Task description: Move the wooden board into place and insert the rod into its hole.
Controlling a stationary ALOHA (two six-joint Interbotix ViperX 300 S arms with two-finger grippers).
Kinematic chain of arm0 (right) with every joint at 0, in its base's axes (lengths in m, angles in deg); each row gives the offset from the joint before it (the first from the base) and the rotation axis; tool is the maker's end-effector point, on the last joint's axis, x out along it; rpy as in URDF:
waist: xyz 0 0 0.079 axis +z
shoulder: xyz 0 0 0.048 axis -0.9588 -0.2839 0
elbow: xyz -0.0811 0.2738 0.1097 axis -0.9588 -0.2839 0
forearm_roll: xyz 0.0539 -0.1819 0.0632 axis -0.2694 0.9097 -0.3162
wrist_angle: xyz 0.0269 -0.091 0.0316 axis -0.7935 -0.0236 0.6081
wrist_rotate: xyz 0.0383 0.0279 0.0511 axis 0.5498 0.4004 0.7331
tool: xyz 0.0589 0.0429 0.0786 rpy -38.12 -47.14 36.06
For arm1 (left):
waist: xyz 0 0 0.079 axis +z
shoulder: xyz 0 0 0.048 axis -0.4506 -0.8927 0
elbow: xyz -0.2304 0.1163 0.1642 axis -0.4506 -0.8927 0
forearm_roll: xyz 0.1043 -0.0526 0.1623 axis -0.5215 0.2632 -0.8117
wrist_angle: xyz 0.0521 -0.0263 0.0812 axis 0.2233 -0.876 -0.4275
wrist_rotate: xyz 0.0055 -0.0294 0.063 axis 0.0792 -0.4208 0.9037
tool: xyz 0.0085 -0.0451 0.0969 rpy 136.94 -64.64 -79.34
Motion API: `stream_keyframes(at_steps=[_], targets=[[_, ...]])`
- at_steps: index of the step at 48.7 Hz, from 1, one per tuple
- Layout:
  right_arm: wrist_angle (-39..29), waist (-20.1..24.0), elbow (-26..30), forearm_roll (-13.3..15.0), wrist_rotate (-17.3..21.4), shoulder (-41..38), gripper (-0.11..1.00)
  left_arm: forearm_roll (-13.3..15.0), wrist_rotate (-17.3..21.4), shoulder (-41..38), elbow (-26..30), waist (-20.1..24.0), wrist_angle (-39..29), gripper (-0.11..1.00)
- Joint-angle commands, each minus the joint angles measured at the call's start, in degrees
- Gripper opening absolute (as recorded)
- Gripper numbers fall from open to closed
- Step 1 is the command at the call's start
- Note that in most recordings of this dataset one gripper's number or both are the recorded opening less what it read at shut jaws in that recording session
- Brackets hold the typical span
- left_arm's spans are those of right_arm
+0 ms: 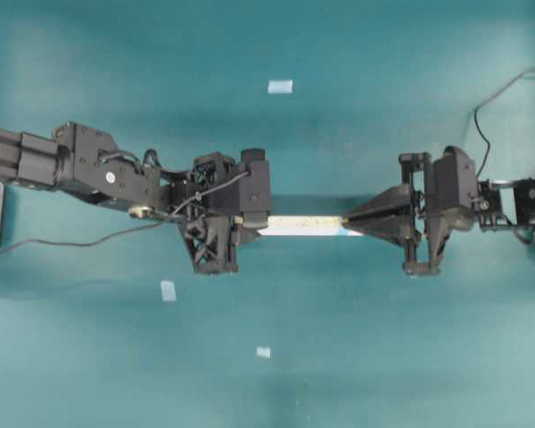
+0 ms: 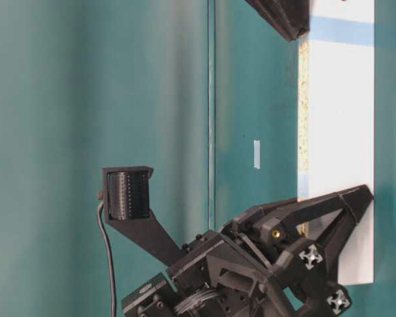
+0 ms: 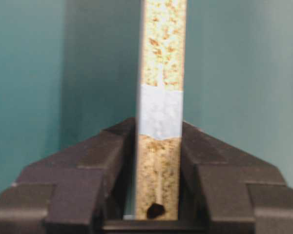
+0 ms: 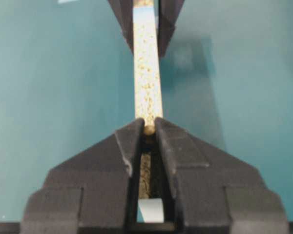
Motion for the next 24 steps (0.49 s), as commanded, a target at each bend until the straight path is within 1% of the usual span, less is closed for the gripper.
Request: stream_keyframes(at_steps=[1,12,24], targets=[[-6.33,0.88,-0.79,0.26,0.0,0.35,0.11,0.0,-0.62,1.67,0.62,-0.18,-0.18,0.24],[-8.0,0.88,-0.79,0.26,0.09,3.25,0.11,0.0,-0.7,1.67,0.62,-0.18,-0.18,0.24],[-13.27,0.88,0.35,0.26,0.18,4.57,0.11,0.0,-0.7,1.67,0.7,-0.18,-0.18,0.24]])
